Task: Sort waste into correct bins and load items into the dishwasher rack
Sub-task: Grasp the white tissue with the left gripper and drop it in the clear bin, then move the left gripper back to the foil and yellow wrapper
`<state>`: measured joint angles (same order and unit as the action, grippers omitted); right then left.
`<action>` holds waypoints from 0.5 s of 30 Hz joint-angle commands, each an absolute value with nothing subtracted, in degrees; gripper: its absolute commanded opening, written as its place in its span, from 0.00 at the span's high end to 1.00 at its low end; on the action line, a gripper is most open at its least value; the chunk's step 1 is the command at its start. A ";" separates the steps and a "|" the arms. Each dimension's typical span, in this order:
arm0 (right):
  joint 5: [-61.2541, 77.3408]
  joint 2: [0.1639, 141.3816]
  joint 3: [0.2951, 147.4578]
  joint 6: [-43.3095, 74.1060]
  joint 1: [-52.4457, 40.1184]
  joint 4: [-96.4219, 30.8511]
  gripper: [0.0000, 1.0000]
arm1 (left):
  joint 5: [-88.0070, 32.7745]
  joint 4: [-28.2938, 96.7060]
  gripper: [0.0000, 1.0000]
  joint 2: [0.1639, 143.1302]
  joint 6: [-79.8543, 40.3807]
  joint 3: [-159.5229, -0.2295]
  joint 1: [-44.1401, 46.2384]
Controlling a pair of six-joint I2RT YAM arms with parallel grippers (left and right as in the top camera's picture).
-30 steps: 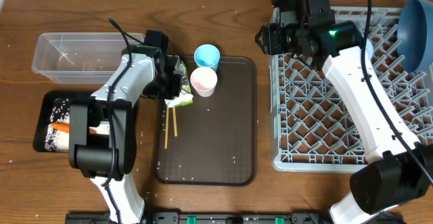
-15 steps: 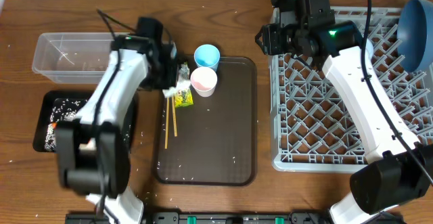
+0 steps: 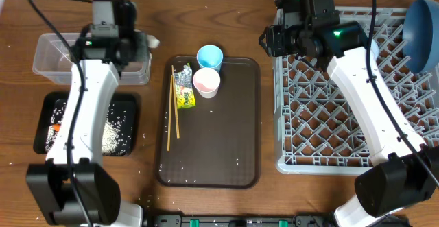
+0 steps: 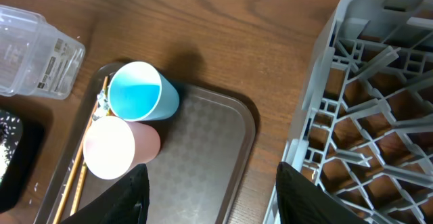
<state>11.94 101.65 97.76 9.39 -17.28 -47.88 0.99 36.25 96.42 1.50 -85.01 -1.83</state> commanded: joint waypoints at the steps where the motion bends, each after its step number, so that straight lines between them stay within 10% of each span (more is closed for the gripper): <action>1: 11.79 101.91 97.86 8.47 -16.88 -48.25 0.47 | 4.36 33.41 0.94 99.85 1.26 -85.52 -4.56; 4: 11.77 101.91 97.86 8.47 -16.88 -48.99 0.47 | 4.38 30.79 0.84 102.98 1.28 -85.52 -6.61; 10: 11.77 101.91 97.84 7.60 -16.88 -50.17 0.47 | 4.34 30.55 0.13 104.88 1.23 -85.52 -8.95; 15: 11.77 101.91 97.84 7.60 -16.88 -50.06 0.47 | 0.36 30.79 0.07 102.65 1.23 -85.54 -8.19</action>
